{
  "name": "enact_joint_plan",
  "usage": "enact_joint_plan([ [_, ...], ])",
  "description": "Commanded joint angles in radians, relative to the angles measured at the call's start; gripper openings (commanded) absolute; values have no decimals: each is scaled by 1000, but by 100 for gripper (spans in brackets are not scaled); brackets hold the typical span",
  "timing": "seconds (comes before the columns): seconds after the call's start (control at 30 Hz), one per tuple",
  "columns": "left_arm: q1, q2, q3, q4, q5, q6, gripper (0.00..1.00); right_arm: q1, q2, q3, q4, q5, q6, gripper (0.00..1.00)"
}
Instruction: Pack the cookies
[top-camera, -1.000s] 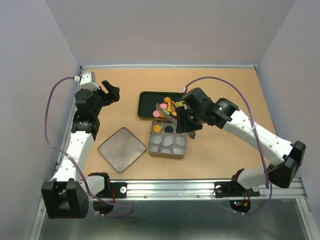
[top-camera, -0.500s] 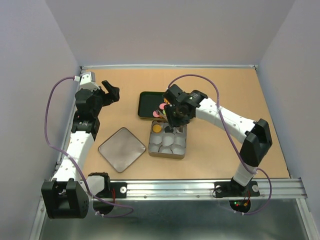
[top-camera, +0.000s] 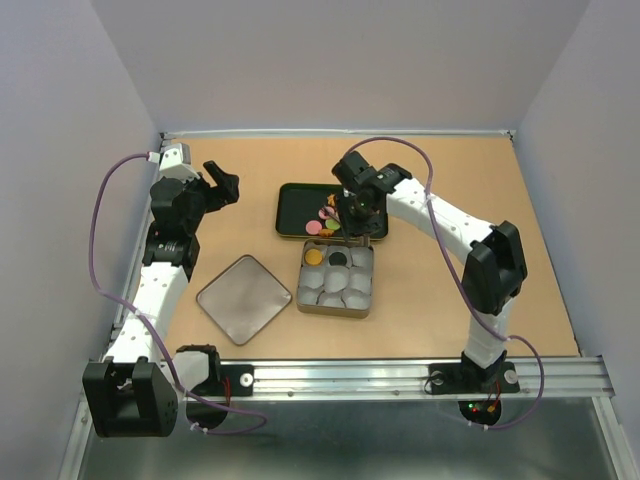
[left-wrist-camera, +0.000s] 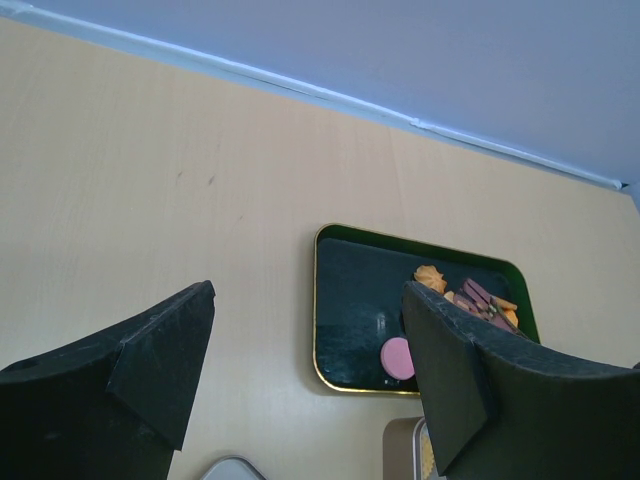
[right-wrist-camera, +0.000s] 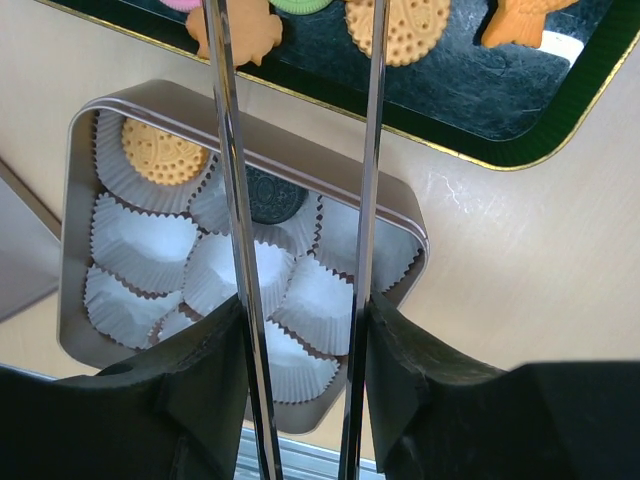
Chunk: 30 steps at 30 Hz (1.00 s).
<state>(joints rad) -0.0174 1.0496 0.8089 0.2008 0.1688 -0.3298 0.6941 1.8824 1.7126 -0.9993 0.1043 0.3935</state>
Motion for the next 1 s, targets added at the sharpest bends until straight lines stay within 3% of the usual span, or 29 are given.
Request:
enact_joint_plan([
  [0.0, 5, -20, -2, 34, 14, 9, 86, 1, 21, 56, 45, -47, -25, 49],
  [0.7, 5, -14, 3, 32, 15, 9, 86, -1, 37, 33, 45, -153, -31, 49],
  [0.97, 5, -19, -1, 31, 14, 9, 86, -1, 32, -7, -18, -62, -41, 49],
])
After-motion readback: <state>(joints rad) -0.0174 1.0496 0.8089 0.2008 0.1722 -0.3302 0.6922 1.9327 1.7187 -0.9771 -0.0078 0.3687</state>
